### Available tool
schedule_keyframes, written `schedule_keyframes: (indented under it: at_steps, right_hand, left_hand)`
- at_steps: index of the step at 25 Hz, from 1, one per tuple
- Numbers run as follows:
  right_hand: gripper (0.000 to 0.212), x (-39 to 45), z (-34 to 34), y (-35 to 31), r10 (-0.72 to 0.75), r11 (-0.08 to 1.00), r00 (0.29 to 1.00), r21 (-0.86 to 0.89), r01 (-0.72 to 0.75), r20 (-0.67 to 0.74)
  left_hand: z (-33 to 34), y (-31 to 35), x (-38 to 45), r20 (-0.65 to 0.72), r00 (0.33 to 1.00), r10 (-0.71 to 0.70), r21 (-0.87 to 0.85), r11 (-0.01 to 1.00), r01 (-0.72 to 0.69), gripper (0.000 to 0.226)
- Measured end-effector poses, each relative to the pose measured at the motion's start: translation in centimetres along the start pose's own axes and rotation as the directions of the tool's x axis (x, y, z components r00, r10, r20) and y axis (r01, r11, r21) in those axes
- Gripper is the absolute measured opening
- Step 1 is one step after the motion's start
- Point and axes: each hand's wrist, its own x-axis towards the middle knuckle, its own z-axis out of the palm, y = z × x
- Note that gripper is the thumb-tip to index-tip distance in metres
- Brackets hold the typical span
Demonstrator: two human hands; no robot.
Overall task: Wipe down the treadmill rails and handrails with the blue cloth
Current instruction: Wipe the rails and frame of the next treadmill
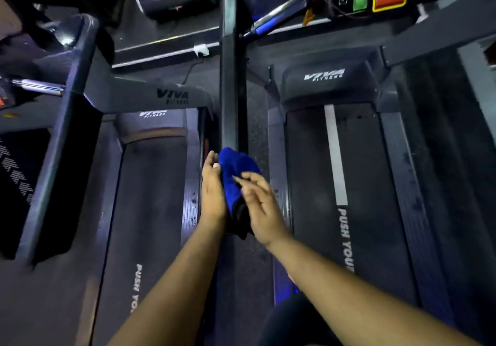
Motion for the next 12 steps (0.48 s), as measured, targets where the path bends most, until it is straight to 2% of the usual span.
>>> schedule_keyframes:
  at_steps: [1, 2, 4, 7, 10, 12]
  right_hand:
    - [0.056, 1.2, 0.3, 0.1, -0.030, 0.993, 1.000, -0.110, 0.029, -0.002]
    - [0.056, 2.4, 1.0, 0.4, 0.000, 0.982, 1.000, -0.187, 0.006, 0.029]
    - [0.061, 3.1, 2.2, 0.1, 0.074, 0.988, 0.993, -0.145, -0.059, 0.097]
    - [0.072, 2.1, 2.4, 1.8, 0.065, 0.998, 0.992, -0.024, -0.063, 0.107]
    - [0.070, 2.3, 2.6, 2.9, 0.072, 0.995, 0.997, 0.062, -0.074, 0.038]
    - [0.067, 3.6, 2.9, 3.8, 0.072, 0.991, 0.997, 0.109, -0.075, 0.027]
  left_hand:
    - [0.1, 0.4, -0.4, -0.019, 1.000, 0.022, 0.031, 0.999, -0.021, 0.062]
    - [0.3, 0.6, -0.5, -0.041, 0.998, 0.045, 0.033, 0.999, -0.043, 0.054]
    - [0.4, 0.5, -0.7, -0.026, 0.996, 0.087, 0.028, 0.996, -0.086, 0.045]
    - [0.3, -0.2, -0.3, -0.026, 0.994, 0.109, 0.038, 0.993, -0.108, 0.050]
    - [0.3, -0.6, -0.3, -0.079, 0.992, 0.101, -0.048, 0.993, -0.105, 0.048]
    - [0.9, -0.4, -0.1, -0.060, 0.990, 0.129, -0.007, 0.991, -0.130, 0.052]
